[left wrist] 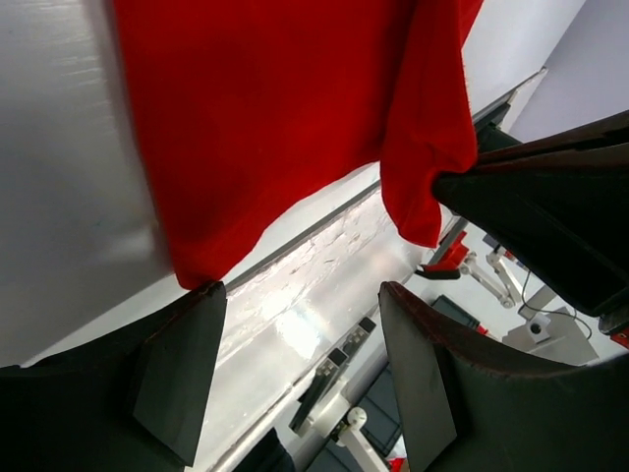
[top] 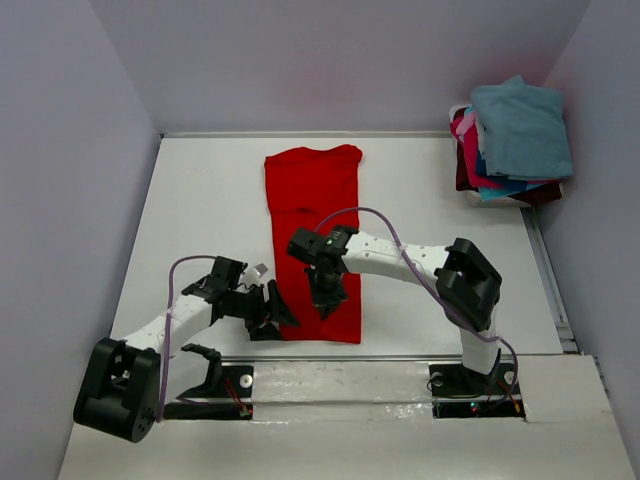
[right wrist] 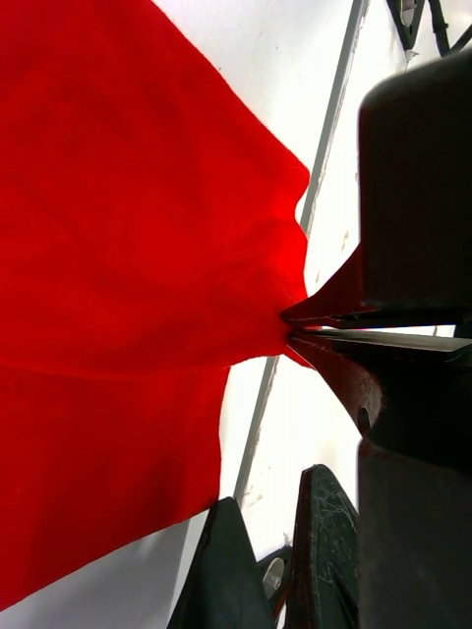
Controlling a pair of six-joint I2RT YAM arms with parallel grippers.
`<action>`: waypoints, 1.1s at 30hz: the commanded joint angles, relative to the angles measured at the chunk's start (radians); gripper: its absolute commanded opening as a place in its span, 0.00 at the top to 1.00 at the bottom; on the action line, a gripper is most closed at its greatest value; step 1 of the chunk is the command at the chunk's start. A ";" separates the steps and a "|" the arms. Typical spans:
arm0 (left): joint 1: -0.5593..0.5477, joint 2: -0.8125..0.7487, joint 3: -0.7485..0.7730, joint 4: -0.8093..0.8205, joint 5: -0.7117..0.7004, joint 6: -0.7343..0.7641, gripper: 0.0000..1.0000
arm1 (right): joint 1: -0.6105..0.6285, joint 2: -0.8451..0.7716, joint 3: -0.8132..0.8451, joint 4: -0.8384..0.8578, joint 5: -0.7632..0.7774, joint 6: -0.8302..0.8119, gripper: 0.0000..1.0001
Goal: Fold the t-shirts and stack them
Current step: Fold the tshirt
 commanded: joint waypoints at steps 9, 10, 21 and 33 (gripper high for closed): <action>0.015 0.051 0.153 -0.198 -0.264 0.103 0.23 | -0.004 -0.037 -0.002 0.022 0.000 -0.007 0.91; 0.015 0.063 0.169 -0.210 -0.278 0.105 0.23 | -0.004 -0.039 -0.002 0.022 -0.002 -0.008 0.91; 0.015 0.109 0.137 -0.187 -0.249 0.096 0.28 | -0.004 -0.036 0.002 0.030 -0.008 -0.024 0.90; 0.015 0.140 0.103 -0.134 -0.184 0.076 0.35 | -0.013 -0.042 0.001 0.035 -0.008 -0.024 0.90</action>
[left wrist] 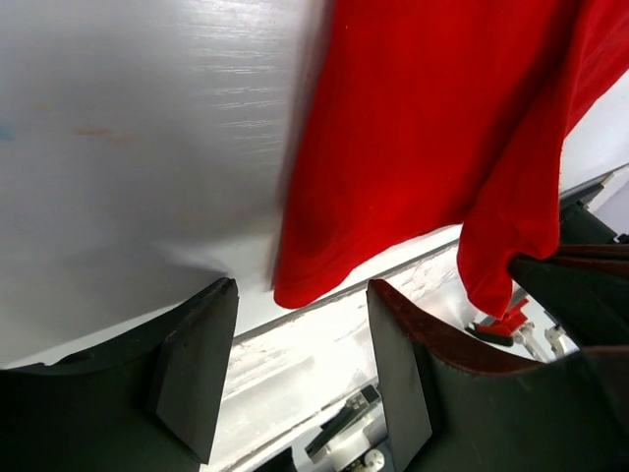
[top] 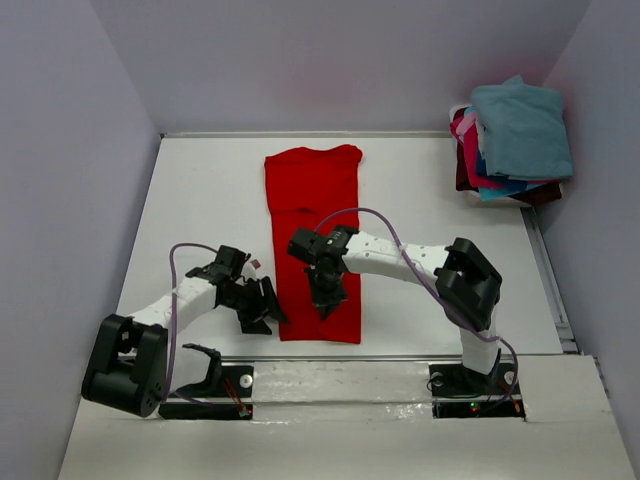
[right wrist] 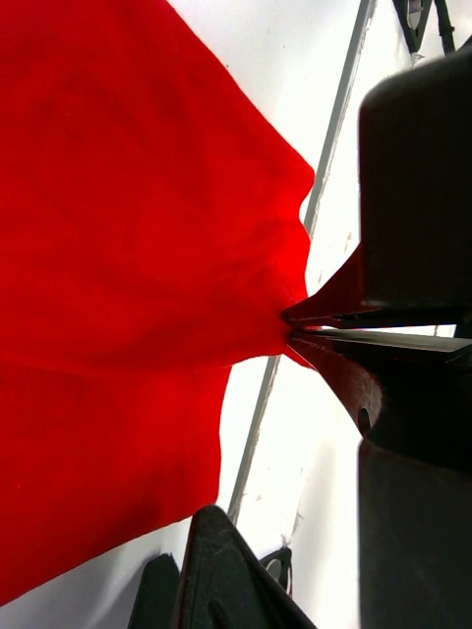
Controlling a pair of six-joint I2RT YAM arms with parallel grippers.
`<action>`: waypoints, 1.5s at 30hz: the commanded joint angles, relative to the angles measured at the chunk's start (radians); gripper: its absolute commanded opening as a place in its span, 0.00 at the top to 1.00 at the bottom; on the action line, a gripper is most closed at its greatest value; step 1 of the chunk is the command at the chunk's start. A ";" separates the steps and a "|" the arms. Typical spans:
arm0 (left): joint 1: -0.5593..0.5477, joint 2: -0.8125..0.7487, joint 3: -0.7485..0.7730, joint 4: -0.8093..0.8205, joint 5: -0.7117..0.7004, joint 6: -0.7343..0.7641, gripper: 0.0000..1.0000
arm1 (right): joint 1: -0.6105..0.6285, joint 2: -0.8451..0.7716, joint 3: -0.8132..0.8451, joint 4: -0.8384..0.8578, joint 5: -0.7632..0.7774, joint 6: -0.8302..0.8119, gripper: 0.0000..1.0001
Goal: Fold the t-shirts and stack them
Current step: Fold the tshirt
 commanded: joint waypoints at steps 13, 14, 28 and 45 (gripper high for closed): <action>-0.015 0.087 -0.066 0.106 0.154 0.000 0.38 | -0.017 -0.045 0.008 0.008 0.014 -0.011 0.90; -0.016 0.095 -0.063 0.104 0.154 0.006 0.40 | -0.017 -0.046 0.005 0.006 0.016 -0.009 0.91; -0.016 0.067 -0.034 0.069 0.141 -0.001 0.78 | -0.017 -0.023 -0.007 0.011 0.009 -0.018 0.90; -0.016 0.055 -0.029 0.063 0.139 -0.009 0.86 | -0.017 -0.011 -0.111 0.043 0.017 -0.018 0.72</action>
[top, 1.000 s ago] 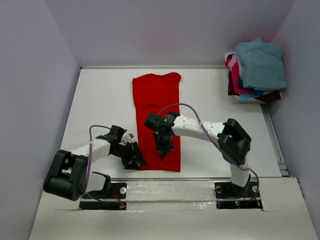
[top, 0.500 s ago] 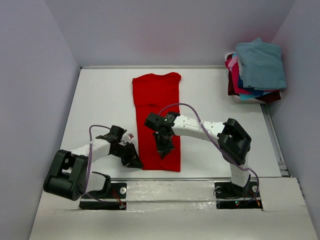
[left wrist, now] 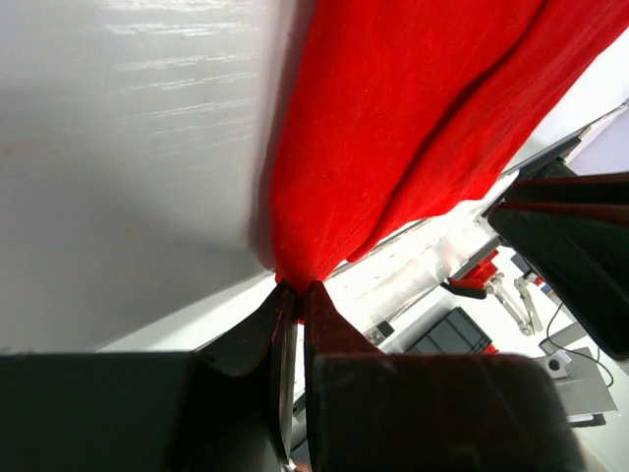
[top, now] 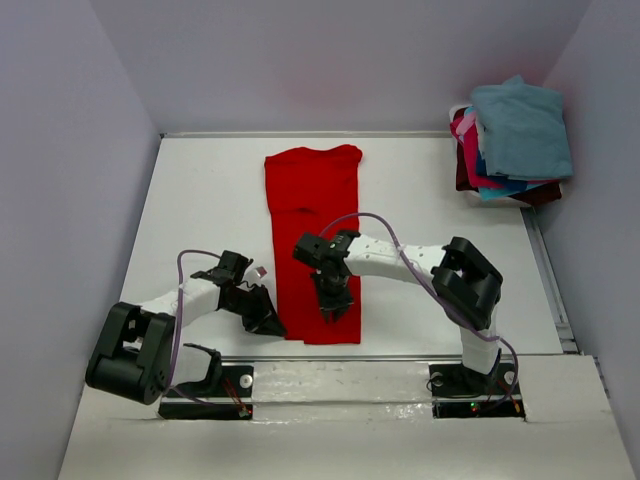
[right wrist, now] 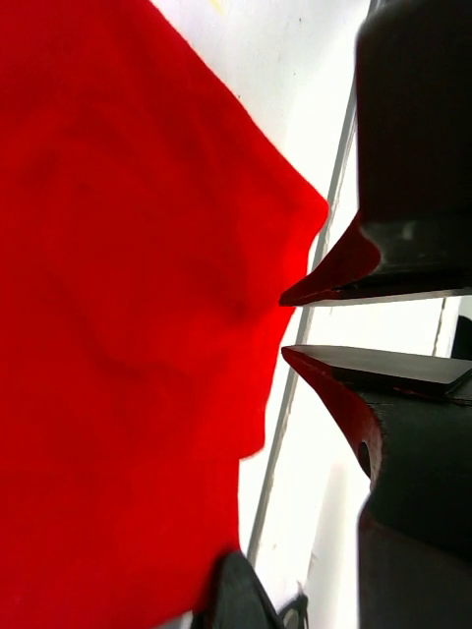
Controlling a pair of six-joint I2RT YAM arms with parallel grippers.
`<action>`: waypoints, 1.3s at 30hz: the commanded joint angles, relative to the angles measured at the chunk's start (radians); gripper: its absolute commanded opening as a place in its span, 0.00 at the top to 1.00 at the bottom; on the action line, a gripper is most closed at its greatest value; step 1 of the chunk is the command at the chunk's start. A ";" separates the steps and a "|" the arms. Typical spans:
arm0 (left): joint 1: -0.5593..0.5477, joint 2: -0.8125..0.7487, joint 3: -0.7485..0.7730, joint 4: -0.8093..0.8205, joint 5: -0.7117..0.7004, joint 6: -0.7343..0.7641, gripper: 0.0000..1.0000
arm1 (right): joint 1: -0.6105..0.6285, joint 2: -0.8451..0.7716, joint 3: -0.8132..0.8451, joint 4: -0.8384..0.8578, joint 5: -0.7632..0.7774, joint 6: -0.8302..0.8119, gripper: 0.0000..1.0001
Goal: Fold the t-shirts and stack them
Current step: Fold the tshirt
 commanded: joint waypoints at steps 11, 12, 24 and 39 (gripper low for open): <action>-0.006 -0.011 0.030 -0.030 0.005 0.006 0.87 | -0.004 -0.095 -0.186 0.015 0.050 0.057 0.70; -0.006 -0.009 0.030 -0.028 0.003 0.006 0.87 | -0.004 -0.097 -0.187 0.011 0.054 0.060 0.70; -0.006 -0.008 0.024 -0.027 0.006 0.011 0.87 | -0.004 -0.049 -0.138 -0.018 0.117 0.059 0.57; -0.006 -0.003 0.023 -0.022 0.014 0.012 0.87 | -0.004 0.017 -0.123 0.020 0.097 0.039 0.81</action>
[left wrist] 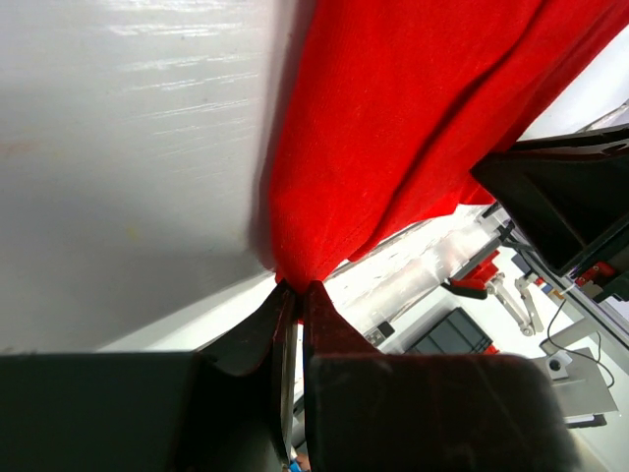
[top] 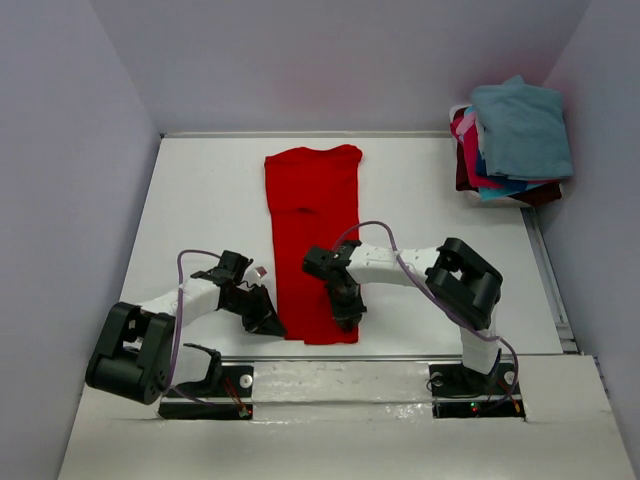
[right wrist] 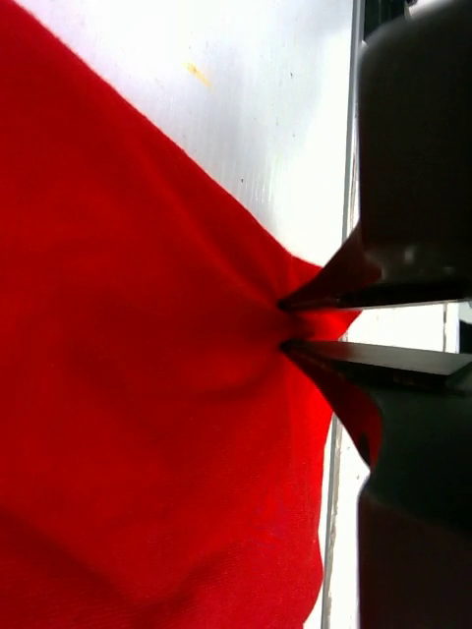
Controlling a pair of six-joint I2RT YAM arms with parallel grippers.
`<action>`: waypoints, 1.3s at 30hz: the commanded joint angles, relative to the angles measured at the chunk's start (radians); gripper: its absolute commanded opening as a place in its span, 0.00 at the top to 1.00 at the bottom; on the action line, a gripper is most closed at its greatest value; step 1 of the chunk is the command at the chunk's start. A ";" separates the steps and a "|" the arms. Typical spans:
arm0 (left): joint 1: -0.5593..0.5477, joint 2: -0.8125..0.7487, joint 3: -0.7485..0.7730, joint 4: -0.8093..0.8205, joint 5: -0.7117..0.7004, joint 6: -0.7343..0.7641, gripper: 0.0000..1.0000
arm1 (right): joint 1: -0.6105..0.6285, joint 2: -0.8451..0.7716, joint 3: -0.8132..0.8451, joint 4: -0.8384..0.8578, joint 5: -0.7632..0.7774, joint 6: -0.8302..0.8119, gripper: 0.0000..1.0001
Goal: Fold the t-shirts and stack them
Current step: Fold the tshirt
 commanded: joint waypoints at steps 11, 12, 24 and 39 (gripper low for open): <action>-0.006 -0.007 0.030 -0.032 0.009 0.005 0.93 | -0.003 -0.018 -0.023 0.005 0.021 0.026 0.91; -0.006 -0.008 0.028 -0.032 0.009 0.005 0.93 | -0.003 -0.023 -0.031 0.005 0.022 0.029 0.91; -0.006 -0.016 0.030 -0.045 -0.003 -0.001 0.94 | -0.012 -0.090 -0.103 0.002 0.031 0.054 0.91; 0.021 -0.042 0.014 -0.059 0.004 -0.004 0.94 | -0.031 -0.118 -0.103 -0.021 0.039 0.048 0.90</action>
